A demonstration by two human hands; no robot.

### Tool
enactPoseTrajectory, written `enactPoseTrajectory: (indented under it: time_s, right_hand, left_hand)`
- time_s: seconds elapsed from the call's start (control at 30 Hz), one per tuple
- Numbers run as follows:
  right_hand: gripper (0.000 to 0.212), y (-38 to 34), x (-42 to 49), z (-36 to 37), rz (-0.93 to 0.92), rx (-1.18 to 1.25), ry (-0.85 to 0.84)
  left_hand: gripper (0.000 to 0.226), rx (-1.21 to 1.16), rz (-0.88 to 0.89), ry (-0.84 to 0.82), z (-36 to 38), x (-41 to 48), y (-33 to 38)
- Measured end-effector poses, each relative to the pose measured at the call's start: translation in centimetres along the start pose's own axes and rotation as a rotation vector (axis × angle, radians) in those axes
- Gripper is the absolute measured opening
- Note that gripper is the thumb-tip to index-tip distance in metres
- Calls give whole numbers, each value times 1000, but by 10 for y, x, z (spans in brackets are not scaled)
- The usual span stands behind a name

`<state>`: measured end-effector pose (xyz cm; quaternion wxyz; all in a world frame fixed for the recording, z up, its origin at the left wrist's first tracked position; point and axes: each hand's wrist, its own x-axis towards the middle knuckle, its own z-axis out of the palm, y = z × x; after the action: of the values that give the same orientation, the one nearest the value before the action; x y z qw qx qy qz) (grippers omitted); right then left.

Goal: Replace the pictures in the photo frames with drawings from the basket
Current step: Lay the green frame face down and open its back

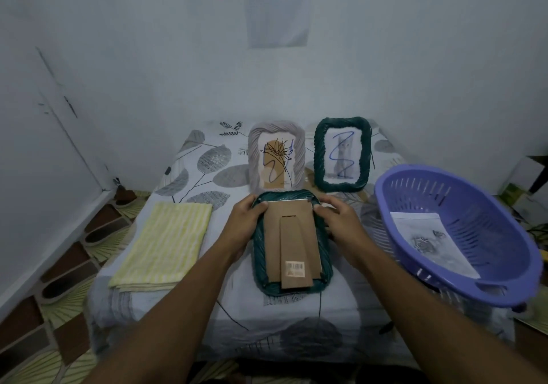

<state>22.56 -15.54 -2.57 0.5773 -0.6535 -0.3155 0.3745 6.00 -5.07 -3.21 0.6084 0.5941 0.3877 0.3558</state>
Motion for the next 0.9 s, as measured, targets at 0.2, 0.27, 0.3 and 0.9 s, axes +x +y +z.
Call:
enactPoseTrajectory:
  time_s: [0.2, 0.27, 0.3, 0.9]
  right_hand:
    - [12, 13, 23, 5, -15, 89, 102]
    - [11, 16, 22, 9, -44, 96, 129]
    - [12, 17, 22, 11, -64, 81, 144]
    - [11, 19, 22, 12, -76, 123, 227]
  left_hand:
    - [22, 27, 33, 34, 14, 10, -18]
    - [21, 1, 33, 36, 14, 10, -21]
    - [21, -24, 31, 28, 13, 9, -21]
    - [22, -140, -150, -127, -1, -7, -18]
